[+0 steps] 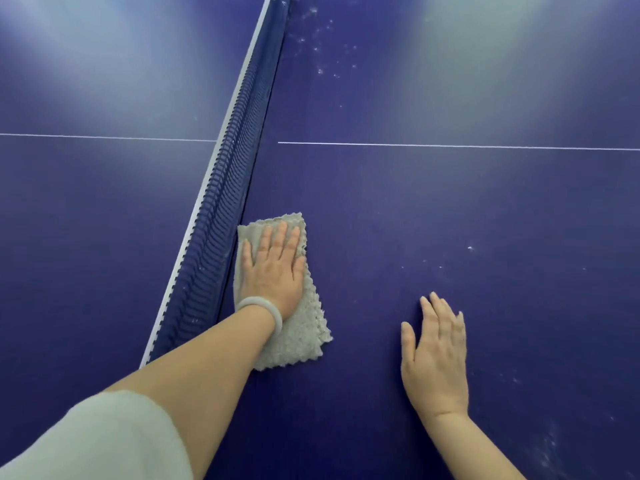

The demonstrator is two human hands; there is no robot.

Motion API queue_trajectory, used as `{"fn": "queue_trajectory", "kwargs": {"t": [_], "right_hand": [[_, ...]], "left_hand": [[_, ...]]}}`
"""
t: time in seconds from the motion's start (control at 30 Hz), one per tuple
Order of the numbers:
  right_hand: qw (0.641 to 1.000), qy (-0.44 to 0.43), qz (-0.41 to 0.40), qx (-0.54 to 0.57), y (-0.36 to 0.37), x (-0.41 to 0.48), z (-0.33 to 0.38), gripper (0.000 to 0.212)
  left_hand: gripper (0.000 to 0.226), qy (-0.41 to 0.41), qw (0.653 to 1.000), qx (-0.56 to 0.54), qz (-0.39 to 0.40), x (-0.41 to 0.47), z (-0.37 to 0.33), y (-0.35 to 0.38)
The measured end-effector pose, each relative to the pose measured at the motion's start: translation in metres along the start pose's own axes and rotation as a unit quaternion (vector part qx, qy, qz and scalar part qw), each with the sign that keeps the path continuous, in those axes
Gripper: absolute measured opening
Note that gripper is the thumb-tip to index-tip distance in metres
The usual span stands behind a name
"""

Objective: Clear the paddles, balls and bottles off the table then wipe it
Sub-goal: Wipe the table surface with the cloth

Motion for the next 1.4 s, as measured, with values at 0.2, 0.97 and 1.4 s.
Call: {"fn": "queue_trajectory", "kwargs": {"t": [0.2, 0.97, 1.4], "right_hand": [[0.995, -0.012, 0.040, -0.085, 0.006, 0.007, 0.002, 0.070], [0.995, -0.021, 0.040, -0.086, 0.004, 0.008, 0.002, 0.072], [0.995, -0.019, 0.042, -0.092, 0.005, 0.008, 0.001, 0.075]], "left_hand": [[0.057, -0.004, 1.000, -0.009, 0.015, -0.021, -0.020, 0.004], [0.059, 0.397, 0.915, 0.054, 0.056, -0.140, -0.021, 0.015], [0.062, 0.033, 0.999, 0.005, 0.009, -0.096, -0.027, 0.011]]}}
Point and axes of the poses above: each hand's wrist, its own x-axis towards the middle knuckle, its own y-axis out of the palm, z = x × y, the point moved 3 cm from there along x, towards the middle knuckle, and after that the axes turned 11 degrees about -y, right-handed, at the moved point
